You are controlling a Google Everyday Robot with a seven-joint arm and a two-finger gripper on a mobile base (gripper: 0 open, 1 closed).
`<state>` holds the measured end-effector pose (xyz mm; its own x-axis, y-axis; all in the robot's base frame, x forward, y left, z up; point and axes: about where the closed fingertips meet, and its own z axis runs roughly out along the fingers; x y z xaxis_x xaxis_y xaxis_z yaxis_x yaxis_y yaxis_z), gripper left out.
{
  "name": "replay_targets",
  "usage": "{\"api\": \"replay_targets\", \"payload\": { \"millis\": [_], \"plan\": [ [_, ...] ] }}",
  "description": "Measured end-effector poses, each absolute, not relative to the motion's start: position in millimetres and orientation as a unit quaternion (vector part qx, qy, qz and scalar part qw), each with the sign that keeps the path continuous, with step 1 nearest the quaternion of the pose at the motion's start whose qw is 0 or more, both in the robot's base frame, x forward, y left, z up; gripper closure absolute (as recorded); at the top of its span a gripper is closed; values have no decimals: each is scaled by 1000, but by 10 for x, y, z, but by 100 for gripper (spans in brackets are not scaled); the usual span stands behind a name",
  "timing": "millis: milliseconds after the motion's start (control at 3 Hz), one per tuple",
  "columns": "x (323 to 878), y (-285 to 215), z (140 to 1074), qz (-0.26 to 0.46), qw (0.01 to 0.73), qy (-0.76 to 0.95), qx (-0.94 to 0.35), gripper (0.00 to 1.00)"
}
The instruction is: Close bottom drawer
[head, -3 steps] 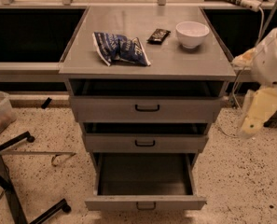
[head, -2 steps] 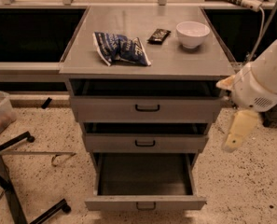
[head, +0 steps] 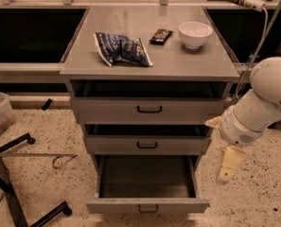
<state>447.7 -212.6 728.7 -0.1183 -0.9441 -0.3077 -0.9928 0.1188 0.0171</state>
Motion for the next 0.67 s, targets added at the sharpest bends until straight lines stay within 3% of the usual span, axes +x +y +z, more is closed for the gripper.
{"api": "replay_targets", "payload": {
  "millis": [667],
  "plan": [
    [4417,-2094,7153,121,111,732,-661,0]
  ]
}}
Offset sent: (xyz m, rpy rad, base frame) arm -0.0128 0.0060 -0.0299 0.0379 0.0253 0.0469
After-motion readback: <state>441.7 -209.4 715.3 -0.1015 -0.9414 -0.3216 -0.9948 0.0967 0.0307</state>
